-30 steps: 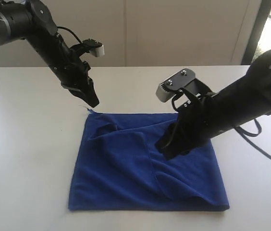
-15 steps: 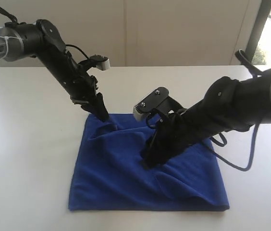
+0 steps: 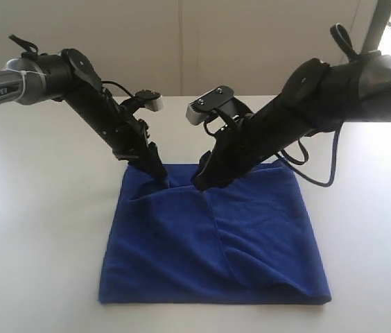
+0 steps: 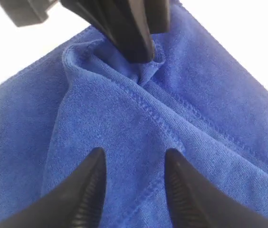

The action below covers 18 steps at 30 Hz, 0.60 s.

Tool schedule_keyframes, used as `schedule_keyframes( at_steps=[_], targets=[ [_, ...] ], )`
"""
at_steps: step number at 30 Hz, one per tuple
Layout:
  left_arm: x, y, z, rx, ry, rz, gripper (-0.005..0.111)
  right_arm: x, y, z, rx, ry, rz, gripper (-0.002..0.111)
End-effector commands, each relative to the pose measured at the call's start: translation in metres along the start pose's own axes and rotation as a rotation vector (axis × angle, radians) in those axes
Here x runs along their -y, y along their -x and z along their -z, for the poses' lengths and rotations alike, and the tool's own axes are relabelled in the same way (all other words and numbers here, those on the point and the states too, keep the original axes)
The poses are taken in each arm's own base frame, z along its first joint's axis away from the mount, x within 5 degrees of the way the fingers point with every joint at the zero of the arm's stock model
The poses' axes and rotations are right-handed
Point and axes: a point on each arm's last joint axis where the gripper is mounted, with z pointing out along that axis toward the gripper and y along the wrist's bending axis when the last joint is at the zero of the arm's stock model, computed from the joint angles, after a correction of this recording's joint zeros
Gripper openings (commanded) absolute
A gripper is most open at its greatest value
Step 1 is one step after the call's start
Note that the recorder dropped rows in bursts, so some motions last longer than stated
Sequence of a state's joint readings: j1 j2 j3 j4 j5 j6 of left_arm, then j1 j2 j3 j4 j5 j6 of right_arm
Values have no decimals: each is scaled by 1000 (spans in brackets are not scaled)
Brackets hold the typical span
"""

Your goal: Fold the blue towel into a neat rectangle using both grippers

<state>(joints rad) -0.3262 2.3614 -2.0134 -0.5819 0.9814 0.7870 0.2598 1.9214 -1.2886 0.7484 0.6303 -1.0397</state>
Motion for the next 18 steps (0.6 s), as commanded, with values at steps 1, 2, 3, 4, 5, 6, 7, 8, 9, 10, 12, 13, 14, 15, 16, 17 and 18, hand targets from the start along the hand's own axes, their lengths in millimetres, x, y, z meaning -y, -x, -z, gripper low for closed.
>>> schedule_keyframes(
  at_steps=[1, 2, 3, 4, 5, 6, 7, 8, 9, 10, 12, 13, 14, 15, 16, 17, 18],
  targets=[
    [1, -2, -11, -7, -37, 9, 47, 18, -7, -2, -40, 51, 11, 39],
    [0, -3, -12, -10, -39, 11, 47, 20, -10, -4, -46, 53, 28, 40],
    [-1, -4, -14, -13, -42, 14, 47, 22, -11, -7, -52, 55, 30, 42],
    [-1, -4, -15, -13, -44, 16, 47, 23, -13, -12, -63, 65, 25, 44],
    [-1, -5, -16, -11, -48, 20, 47, 24, -15, -16, -72, 72, 21, 46],
    [-2, -5, -18, -12, -52, 24, 47, 26, -17, -21, -81, 76, 16, 47],
    [-2, -5, -18, -12, -52, 24, 47, 27, -19, -25, -88, 82, 12, 47],
    [-2, -5, -18, -12, -52, 24, 47, 28, -21, -29, -94, 89, 6, 47],
    [-2, -5, -18, -12, -52, 24, 47, 29, -21, -32, -98, 92, 4, 47],
    [-2, -5, -18, -12, -52, 24, 47, 30, -22, -36, -102, 93, -1, 47],
    [-2, -5, -18, -9, -49, 23, 47, 33, -24, -41, -105, 93, -6, 47],
    [-2, -5, -18, -6, -48, 24, 47, 34, -23, -43, -101, 86, -9, 47],
    [-2, -5, -18, -6, -48, 24, 46, 36, -24, -45, -100, 80, -11, 46],
    [-2, -5, -18, -2, -51, 27, 45, 37, -24, -47, -95, 72, -15, 46],
    [-2, -4, -18, 0, -53, 28, 43, 38, -25, -48, -91, 67, -13, 46],
    [-2, -4, -18, 1, -53, 28, 41, 38, -25, -49, -91, 69, -9, 46],
    [-2, -4, -18, 1, -53, 28, 37, 38, -26, -50, -88, 73, -9, 46]
  ],
)
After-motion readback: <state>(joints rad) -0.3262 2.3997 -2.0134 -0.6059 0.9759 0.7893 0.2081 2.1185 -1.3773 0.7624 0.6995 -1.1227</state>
